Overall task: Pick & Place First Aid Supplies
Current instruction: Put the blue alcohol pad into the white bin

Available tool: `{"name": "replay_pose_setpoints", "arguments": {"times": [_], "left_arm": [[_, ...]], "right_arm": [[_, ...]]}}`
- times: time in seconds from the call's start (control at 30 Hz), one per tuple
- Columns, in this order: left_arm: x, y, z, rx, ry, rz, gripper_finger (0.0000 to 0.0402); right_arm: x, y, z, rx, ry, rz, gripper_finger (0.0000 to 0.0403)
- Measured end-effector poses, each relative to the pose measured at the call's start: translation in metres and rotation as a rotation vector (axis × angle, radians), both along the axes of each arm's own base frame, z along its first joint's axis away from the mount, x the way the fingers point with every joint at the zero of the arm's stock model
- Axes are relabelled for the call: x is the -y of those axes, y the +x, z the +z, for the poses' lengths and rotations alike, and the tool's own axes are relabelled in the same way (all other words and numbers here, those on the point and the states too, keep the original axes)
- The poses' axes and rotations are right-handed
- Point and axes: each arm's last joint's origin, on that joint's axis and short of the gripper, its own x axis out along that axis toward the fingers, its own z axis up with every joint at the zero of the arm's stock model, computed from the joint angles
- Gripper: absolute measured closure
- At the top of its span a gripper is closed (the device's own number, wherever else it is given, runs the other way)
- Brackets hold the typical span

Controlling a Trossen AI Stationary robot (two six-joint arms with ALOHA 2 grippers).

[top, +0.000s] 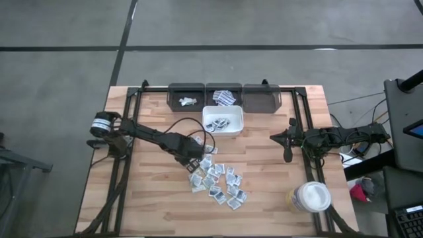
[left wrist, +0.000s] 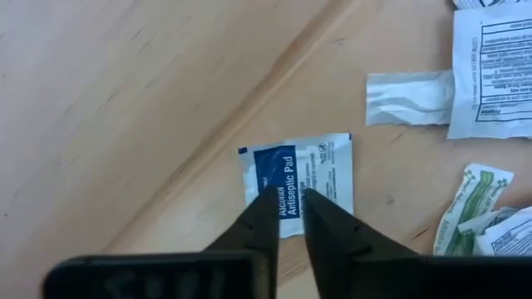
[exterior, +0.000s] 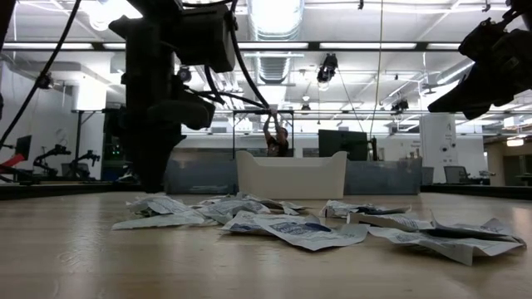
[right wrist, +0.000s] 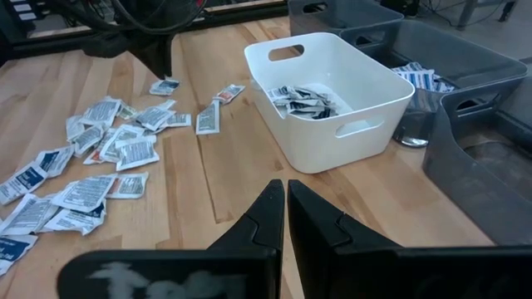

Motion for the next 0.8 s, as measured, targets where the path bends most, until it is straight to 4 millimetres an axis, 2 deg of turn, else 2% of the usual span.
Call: {"name": "replay_pose_setpoints", "arguments": {"times": [0.17,0.3,0.5,0.8], "left_arm": [[0.000,0.000,0.000,0.000,0.000,0.003,0.0296],[0.000,0.000,0.000,-0.001,-0.018,0.031,0.0274],[0.000,-0.006,-0.003,-0.047,-0.039,0.155,0.0269],[-0.001,-0.010,-0.021,0.017,-0.055,0.185,0.0270]], "right_arm": [[0.000,0.000,0.000,0.000,0.000,0.000,0.0385],[0.000,0.000,0.000,0.000,0.000,0.000,0.0385],[0.000,0.000,0.000,0.000,0.000,0.000,0.0385],[0.000,0.000,0.000,0.000,0.000,0.000,0.0385]]}}
